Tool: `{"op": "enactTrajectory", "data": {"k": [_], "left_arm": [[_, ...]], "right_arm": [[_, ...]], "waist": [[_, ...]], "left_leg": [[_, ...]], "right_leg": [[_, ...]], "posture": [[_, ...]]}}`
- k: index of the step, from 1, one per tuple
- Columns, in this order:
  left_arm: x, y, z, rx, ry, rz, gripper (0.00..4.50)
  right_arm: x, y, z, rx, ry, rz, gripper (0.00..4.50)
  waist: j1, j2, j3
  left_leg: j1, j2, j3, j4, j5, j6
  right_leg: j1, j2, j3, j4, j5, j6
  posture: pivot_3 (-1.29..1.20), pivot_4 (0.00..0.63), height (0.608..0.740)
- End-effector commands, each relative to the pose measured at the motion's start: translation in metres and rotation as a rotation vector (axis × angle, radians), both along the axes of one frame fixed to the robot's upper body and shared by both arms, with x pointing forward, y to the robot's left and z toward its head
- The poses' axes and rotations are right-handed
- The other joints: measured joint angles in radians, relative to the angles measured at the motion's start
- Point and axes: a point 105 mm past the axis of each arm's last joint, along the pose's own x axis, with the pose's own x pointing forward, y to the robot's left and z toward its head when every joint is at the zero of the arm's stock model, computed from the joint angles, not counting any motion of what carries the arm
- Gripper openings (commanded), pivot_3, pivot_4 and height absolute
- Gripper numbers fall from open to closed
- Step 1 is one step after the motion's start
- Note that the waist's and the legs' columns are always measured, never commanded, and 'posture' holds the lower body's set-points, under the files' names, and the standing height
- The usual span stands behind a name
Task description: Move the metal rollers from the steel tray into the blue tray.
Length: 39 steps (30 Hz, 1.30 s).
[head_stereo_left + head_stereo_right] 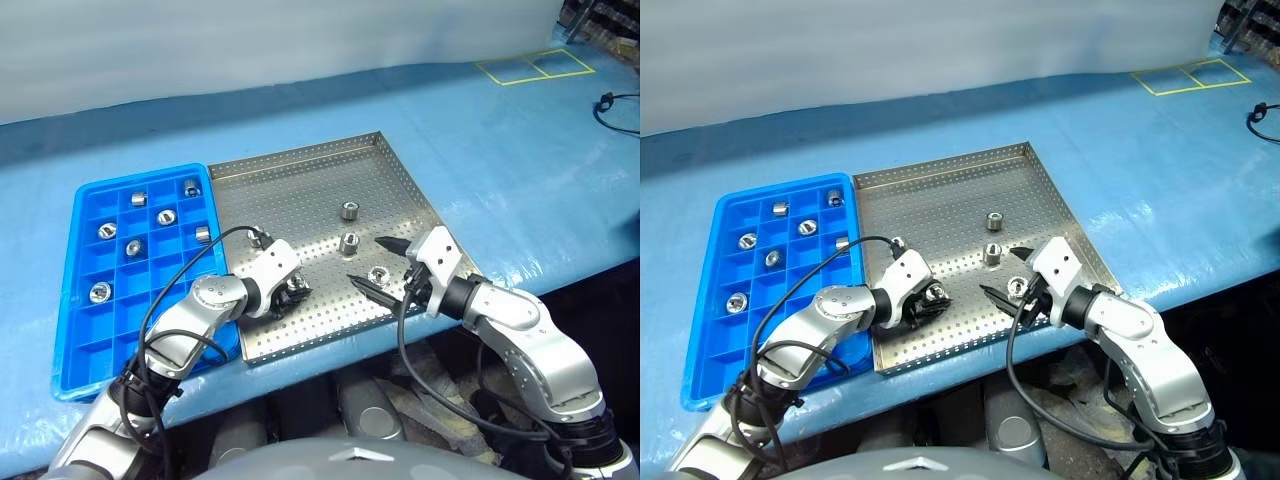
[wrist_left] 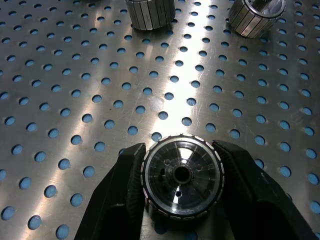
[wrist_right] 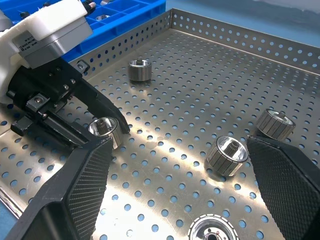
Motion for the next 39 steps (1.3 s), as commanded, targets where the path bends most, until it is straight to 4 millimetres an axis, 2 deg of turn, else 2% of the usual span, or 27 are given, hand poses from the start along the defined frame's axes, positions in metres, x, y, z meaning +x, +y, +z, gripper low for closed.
{"op": "enactTrajectory", "data": {"k": [1,6,11,14,18,23,25,29,31,39], "left_arm": [[0.001,0.003,0.005,-0.015,-0.016,0.024,1.72],[0.011,0.008,0.026,-0.091,-0.088,0.086,1.72],[0.019,0.029,0.053,-0.155,-0.173,0.192,1.72],[0.021,0.05,0.074,-0.197,-0.24,0.283,1.72],[0.015,0.095,0.095,-0.13,-0.334,0.46,1.72],[-0.008,0.152,0.096,0.056,-0.356,0.669,1.72],[-0.018,0.165,0.097,0.098,-0.353,0.721,1.72],[-0.036,0.173,0.089,0.14,-0.314,0.753,1.72],[-0.042,0.173,0.083,0.155,-0.286,0.751,1.72],[-0.042,0.17,0.067,0.127,-0.235,0.753,1.72]], "right_arm": [[0.001,0.004,0.01,0.01,-0.047,0.018,4.5],[0.003,0.006,0.01,0.011,-0.049,0.024,4.5],[0.005,0.009,0.01,0.012,-0.053,0.039,4.5],[0.007,0.012,0.01,0.013,-0.054,0.053,4.5],[0.01,0.016,0.009,0.016,-0.054,0.079,4.5],[0.015,0.024,0.008,0.02,-0.053,0.123,4.5],[0.017,0.027,0.008,0.022,-0.054,0.14,4.5],[0.018,0.031,0.007,0.026,-0.055,0.164,4.5],[0.019,0.032,0.007,0.026,-0.055,0.171,4.5],[0.02,0.033,0.008,0.024,-0.061,0.182,4.5]], "waist": [[0.0,0.0,0.0],[0.0,0.0,0.0],[0.005,0.0,0.0],[0.012,0.0,0.0],[0.025,0.0,0.001],[0.05,-0.001,0.001],[0.069,-0.001,0.001],[0.114,-0.002,0.001],[0.134,-0.002,0.001],[0.191,-0.002,0.001]], "left_leg": [[0.0,0.0,0.0,0.0,0.0,0.0],[0.0,0.0,0.0,0.0,0.0,0.0],[-0.001,0.0,0.0,0.0,0.0,0.0],[-0.001,0.0,0.0,0.0,0.0,0.0],[-0.001,0.0,0.0,0.0,0.0,0.0],[-0.001,0.0,-0.001,0.0,0.0,0.0],[-0.001,0.0,-0.001,0.0,0.0,0.0],[-0.001,0.0,-0.001,0.0,0.0,-0.001],[-0.001,0.0,-0.001,0.0,0.0,-0.001],[-0.001,-0.002,-0.005,-0.001,0.0,-0.002]], "right_leg": [[0.0,0.0,0.0,0.0,0.0,0.0],[0.0,0.0,0.0,0.0,0.0,0.0],[-0.001,0.0,0.0,0.0,0.0,0.0],[-0.001,-0.001,0.0,0.0,0.0,0.0],[-0.001,-0.001,-0.001,0.0,0.0,0.0],[-0.001,-0.001,-0.002,0.0,0.0,0.0],[-0.002,-0.002,-0.002,0.0,0.0,0.0],[-0.002,-0.003,-0.004,0.0,0.0,-0.001],[-0.002,-0.009,-0.006,0.0,-0.001,-0.002],[-0.001,-0.016,-0.016,0.0,-0.005,-0.01]], "posture": [[-0.34,0.15,0.74],[-0.33,0.15,0.74],[-0.29,0.15,0.74],[-0.27,0.15,0.74],[-0.23,0.15,0.74],[-0.17,0.15,0.74],[-0.15,0.15,0.74],[-0.13,0.15,0.74],[-0.13,0.15,0.74],[-0.12,0.15,0.74]]}}
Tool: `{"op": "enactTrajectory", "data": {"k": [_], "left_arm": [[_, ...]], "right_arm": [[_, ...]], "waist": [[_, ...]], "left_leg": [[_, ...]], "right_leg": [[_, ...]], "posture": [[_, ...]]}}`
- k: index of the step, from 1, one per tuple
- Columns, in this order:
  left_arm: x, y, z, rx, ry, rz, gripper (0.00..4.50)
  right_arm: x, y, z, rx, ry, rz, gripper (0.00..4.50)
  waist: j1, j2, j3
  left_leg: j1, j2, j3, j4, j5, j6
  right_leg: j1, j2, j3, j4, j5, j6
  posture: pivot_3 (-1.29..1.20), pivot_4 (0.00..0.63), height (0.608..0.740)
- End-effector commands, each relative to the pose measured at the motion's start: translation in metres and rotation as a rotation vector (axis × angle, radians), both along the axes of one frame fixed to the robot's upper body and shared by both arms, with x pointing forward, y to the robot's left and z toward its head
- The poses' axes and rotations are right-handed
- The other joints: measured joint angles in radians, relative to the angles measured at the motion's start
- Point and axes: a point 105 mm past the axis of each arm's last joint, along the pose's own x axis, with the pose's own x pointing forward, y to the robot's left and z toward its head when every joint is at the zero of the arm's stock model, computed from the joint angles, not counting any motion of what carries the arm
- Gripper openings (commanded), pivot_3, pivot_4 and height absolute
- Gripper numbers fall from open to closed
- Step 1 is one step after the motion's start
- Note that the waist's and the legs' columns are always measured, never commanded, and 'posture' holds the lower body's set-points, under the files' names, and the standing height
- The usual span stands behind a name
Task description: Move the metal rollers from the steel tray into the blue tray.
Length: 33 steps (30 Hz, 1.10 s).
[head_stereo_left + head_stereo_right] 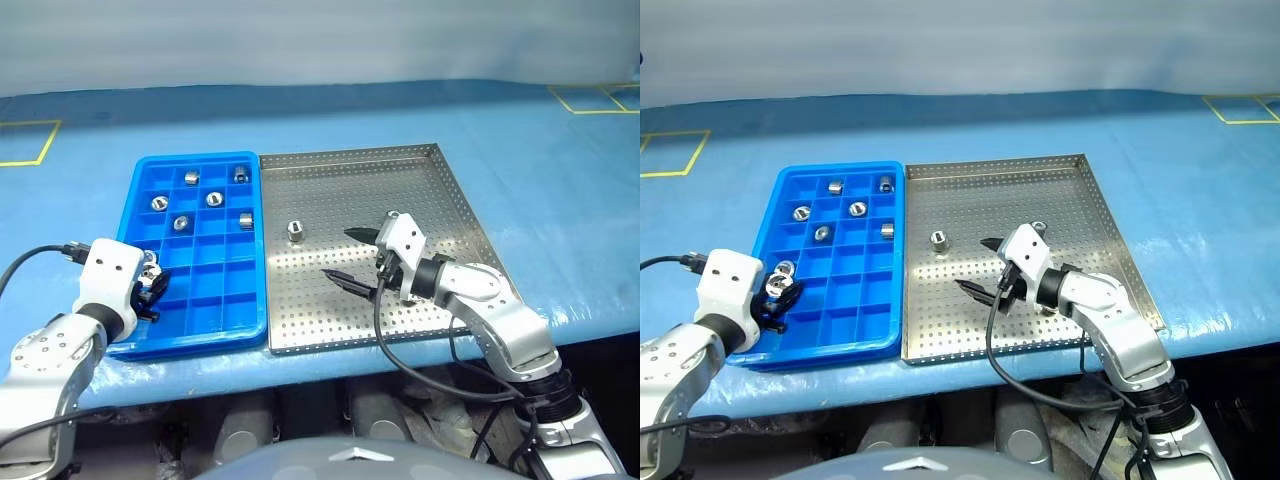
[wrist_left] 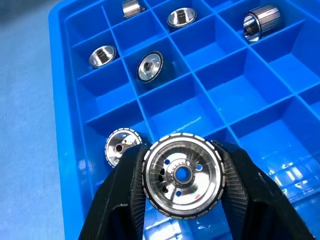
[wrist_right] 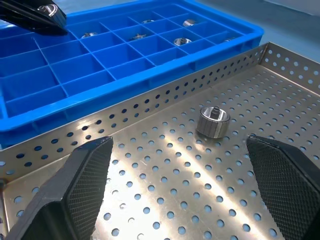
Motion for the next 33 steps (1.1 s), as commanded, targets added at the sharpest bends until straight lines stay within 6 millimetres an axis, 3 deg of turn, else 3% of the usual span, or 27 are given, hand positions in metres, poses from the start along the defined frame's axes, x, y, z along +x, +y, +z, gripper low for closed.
{"op": "enactTrajectory", "data": {"k": [1,20,28,31,33], "left_arm": [[0.003,-0.004,0.001,0.004,-0.014,-0.022,1.72],[0.016,-0.013,-0.009,-0.015,0.02,-0.092,1.72],[0.015,-0.01,-0.006,0.01,-0.003,-0.069,4.36],[0.017,-0.012,-0.002,-0.002,-0.025,-0.075,4.44],[0.023,-0.026,0.01,-0.061,-0.092,-0.132,4.44]], "right_arm": [[0.001,0.001,0.012,0.014,-0.052,0.009,4.5],[0.0,-0.006,0.013,0.01,-0.067,-0.022,4.5],[0.002,-0.006,0.014,0.008,-0.079,-0.031,4.5],[0.003,-0.006,0.014,0.008,-0.081,-0.03,4.5],[0.003,-0.006,0.015,0.009,-0.085,-0.03,4.5]], "waist": [[0.004,0.0,0.0],[-0.004,0.0,0.0],[-0.003,0.0,0.0],[-0.003,0.0,0.0],[-0.002,0.0,0.0]], "left_leg": [[0.0,0.0,-0.001,0.0,0.0,0.0],[0.0,0.0,-0.003,0.0,0.0,0.0],[0.0,0.0,-0.003,0.0,0.0,0.0],[0.0,0.0,-0.003,0.0,0.0,0.0],[0.0,0.0,-0.003,0.0,0.0,0.0]], "right_leg": [[0.0,0.0,-0.001,0.0,0.0,-0.001],[0.001,0.0,-0.004,0.0,-0.001,-0.002],[0.001,0.0,-0.004,0.0,-0.001,-0.002],[0.001,0.0,-0.005,0.0,-0.001,-0.002],[0.001,0.0,-0.005,0.0,-0.001,-0.002]], "posture": [[-0.12,0.15,0.74],[-0.17,0.15,0.74],[-0.16,0.15,0.74],[-0.16,0.15,0.74],[-0.16,0.15,0.74]]}}
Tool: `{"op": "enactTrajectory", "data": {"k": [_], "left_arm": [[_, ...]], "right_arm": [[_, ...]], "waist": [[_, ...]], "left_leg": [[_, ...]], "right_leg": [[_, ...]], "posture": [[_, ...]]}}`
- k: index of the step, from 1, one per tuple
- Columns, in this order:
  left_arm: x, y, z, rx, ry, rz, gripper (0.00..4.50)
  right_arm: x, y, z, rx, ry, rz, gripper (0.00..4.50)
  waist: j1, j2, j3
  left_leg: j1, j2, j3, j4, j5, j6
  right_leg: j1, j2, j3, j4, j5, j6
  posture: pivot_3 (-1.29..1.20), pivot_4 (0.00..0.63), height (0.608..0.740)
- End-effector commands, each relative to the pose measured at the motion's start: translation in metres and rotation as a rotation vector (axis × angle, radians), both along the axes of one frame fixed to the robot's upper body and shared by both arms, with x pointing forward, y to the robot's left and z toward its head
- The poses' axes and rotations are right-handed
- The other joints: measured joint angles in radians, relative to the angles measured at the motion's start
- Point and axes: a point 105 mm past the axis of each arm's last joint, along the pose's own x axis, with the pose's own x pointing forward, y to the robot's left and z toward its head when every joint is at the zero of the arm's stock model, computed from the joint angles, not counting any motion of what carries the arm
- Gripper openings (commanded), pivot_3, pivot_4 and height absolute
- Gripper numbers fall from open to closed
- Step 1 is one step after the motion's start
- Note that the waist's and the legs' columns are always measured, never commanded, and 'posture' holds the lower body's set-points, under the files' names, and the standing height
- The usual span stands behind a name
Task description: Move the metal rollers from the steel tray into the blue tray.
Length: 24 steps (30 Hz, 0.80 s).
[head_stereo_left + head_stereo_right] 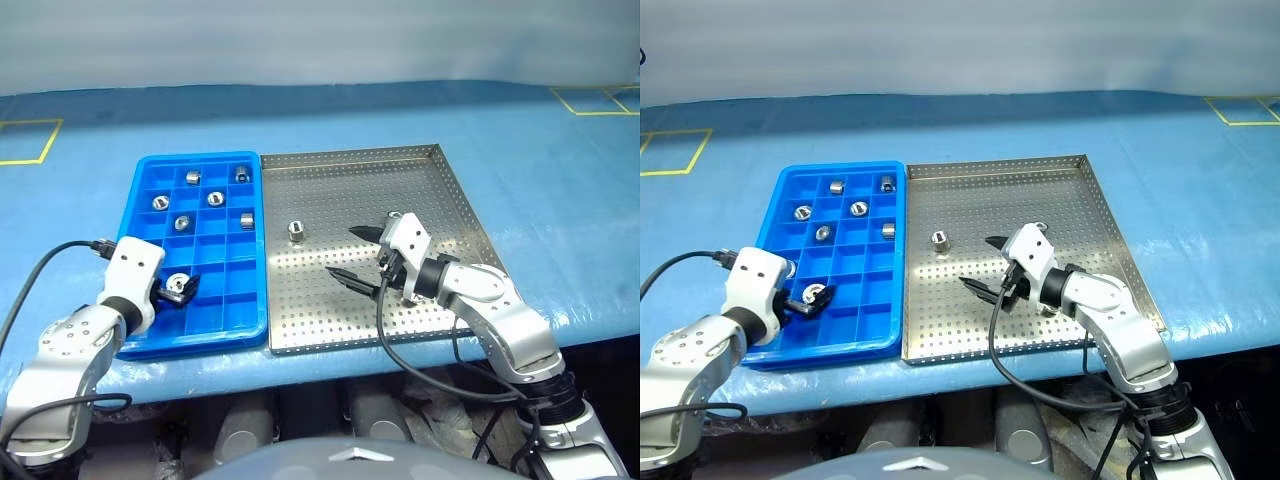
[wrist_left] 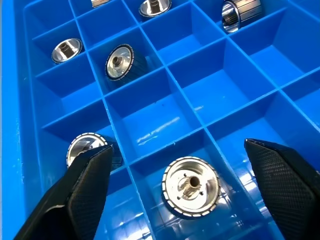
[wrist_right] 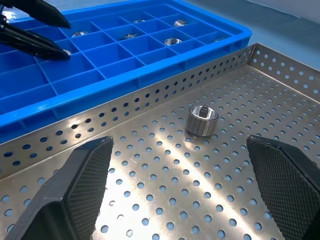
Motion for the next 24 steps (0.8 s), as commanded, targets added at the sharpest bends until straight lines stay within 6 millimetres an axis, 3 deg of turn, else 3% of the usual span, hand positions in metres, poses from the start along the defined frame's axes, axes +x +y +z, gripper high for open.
{"op": "enactTrajectory", "data": {"k": [1,6,13,19,24], "left_arm": [[0.01,-0.023,0.032,-0.077,-0.158,-0.092,4.44],[0.033,-0.071,0.053,-0.237,-0.251,-0.279,4.44],[0.078,-0.13,0.038,-0.243,-0.152,-0.435,4.44],[0.108,-0.147,0.014,-0.092,-0.043,-0.491,4.44],[0.123,-0.147,0.007,0.006,-0.026,-0.476,4.44]], "right_arm": [[0.002,0.0,0.013,0.015,-0.059,0.001,4.5],[0.003,-0.001,0.016,0.024,-0.075,-0.021,4.5],[0.003,-0.011,0.021,0.037,-0.101,-0.099,4.5],[0.0,-0.016,0.021,0.044,-0.109,-0.136,4.5],[-0.002,-0.018,0.02,0.049,-0.11,-0.153,4.5]], "waist": [[0.003,0.0,0.0],[0.004,0.0,0.0],[-0.012,0.0,-0.001],[-0.057,0.001,-0.001],[-0.09,0.001,0.0]], "left_leg": [[0.0,0.0,0.0,0.0,0.0,0.0],[0.0,-0.001,-0.001,0.0,0.001,-0.002],[0.0,-0.002,-0.001,0.0,0.001,0.0],[-0.001,-0.002,0.0,0.0,0.001,0.001],[-0.001,-0.002,0.0,0.0,0.0,0.002]], "right_leg": [[0.0,0.0,0.0,0.0,0.0,0.0],[0.001,-0.001,-0.001,0.0,0.0,0.0],[0.001,0.006,-0.001,0.0,0.001,0.002],[0.001,0.007,0.001,-0.001,0.004,0.008],[0.0,0.007,0.001,-0.001,0.005,0.009]], "posture": [[-0.17,0.15,0.74],[-0.2,0.15,0.74],[-0.27,0.15,0.74],[-0.31,0.15,0.74],[-0.32,0.15,0.74]]}}
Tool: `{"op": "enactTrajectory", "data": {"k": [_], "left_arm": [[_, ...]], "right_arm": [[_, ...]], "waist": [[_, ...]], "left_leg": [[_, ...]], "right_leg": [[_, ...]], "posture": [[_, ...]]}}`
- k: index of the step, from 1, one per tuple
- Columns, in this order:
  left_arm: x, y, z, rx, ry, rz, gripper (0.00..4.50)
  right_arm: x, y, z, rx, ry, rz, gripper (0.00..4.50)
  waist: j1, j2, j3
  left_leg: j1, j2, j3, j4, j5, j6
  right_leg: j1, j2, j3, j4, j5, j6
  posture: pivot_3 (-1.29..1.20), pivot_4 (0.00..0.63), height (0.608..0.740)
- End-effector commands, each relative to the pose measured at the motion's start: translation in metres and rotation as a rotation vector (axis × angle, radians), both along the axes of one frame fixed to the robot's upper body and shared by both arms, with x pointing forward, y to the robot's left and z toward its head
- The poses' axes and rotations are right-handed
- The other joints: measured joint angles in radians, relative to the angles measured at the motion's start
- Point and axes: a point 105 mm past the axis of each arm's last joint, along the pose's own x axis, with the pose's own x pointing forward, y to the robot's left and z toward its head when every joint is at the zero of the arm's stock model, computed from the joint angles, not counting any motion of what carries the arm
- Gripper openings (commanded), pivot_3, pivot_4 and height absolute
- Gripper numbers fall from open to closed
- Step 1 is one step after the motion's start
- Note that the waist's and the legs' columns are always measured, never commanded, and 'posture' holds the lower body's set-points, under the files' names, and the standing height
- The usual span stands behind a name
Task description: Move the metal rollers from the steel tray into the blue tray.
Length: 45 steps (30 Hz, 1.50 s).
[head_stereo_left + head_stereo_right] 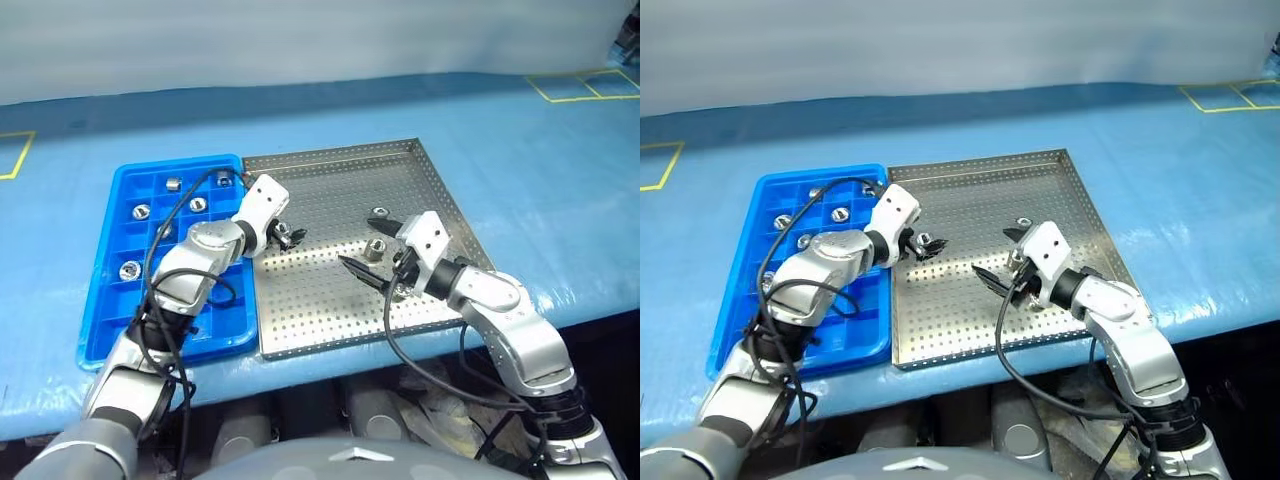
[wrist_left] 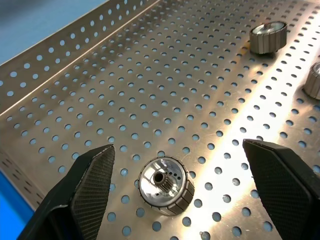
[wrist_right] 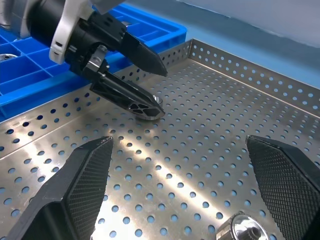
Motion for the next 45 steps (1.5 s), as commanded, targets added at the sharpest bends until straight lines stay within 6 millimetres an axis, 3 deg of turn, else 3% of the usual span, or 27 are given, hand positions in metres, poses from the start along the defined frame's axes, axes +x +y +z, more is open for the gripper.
{"op": "enactTrajectory", "data": {"k": [1,16,19,21,25,28,31,32,39,45], "left_arm": [[0.009,-0.003,0.007,0.047,-0.049,-0.014,4.44],[0.012,0.001,-0.016,0.112,0.065,0.019,4.44],[0.012,0.001,-0.017,0.11,0.073,0.022,3.86],[0.011,0.001,-0.017,0.108,0.076,0.02,3.23],[0.01,0.001,-0.017,0.105,0.076,0.021,3.23],[0.01,0.001,-0.017,0.093,0.076,0.026,2.65],[0.01,-0.001,-0.016,0.085,0.075,0.018,1.7],[0.009,-0.002,-0.015,0.078,0.072,0.009,1.7],[0.0,-0.012,0.001,-0.047,0.045,-0.054,1.7],[-0.019,-0.011,0.054,-0.311,-0.089,-0.136,1.7]], "right_arm": [[-0.002,0.0,0.015,0.021,-0.066,-0.001,4.5],[0.0,0.002,0.017,0.026,-0.075,-0.005,4.5],[0.001,0.003,0.018,0.026,-0.077,-0.003,4.5],[0.001,0.003,0.018,0.025,-0.079,-0.003,4.5],[0.001,0.003,0.018,0.024,-0.08,-0.003,4.5],[0.001,0.003,0.018,0.024,-0.082,-0.003,4.5],[0.002,0.003,0.019,0.025,-0.083,-0.004,4.5],[0.002,0.003,0.019,0.025,-0.084,-0.003,4.5],[0.002,0.006,0.019,0.033,-0.086,-0.002,4.5],[-0.001,0.009,0.016,0.048,-0.078,-0.001,4.5]], "waist": [[-0.012,0.0,0.0],[-0.031,0.0,0.0],[-0.03,0.0,0.0],[-0.03,0.0,0.0],[-0.028,0.0,0.0],[-0.028,0.0,0.0],[-0.028,0.0,0.0],[-0.028,0.0,0.0],[-0.029,0.0,0.0],[-0.031,0.0,0.0]], "left_leg": [[0.0,0.0,0.0,0.0,0.0,0.0],[0.0,0.0,0.0,0.0,0.0,0.001],[0.0,0.0,0.0,0.0,0.0,0.001],[0.0,0.0,0.0,0.0,0.0,0.0],[0.0,0.0,0.0,0.0,0.0,0.0],[0.0,0.0,0.0,0.0,0.0,0.0],[0.0,0.0,0.0,0.0,0.0,0.0],[0.0,0.0,0.0,0.0,0.0,0.0],[0.0,0.0,0.0,0.0,0.0,0.0],[0.0,0.0,0.0,0.0,0.001,-0.001]], "right_leg": [[0.0,0.0,0.0,0.0,0.0,0.0],[0.0,-0.001,0.001,0.0,0.001,0.001],[0.0,-0.001,0.001,0.0,0.001,0.001],[0.0,-0.001,0.001,0.001,0.001,0.001],[0.0,-0.001,0.001,0.001,0.001,0.001],[0.0,-0.002,0.001,0.001,0.001,0.001],[0.0,-0.004,0.001,0.001,0.001,0.001],[0.0,-0.004,0.001,0.001,0.001,0.001],[-0.001,-0.006,0.001,0.001,0.001,0.001],[-0.001,-0.007,0.001,0.001,0.001,0.001]], "posture": [[-0.32,0.15,0.74],[-0.31,0.15,0.74],[-0.31,0.15,0.74],[-0.3,0.15,0.74],[-0.3,0.15,0.74],[-0.3,0.15,0.74],[-0.31,0.15,0.74],[-0.3,0.15,0.74],[-0.32,0.15,0.74],[-0.32,0.15,0.74]]}}
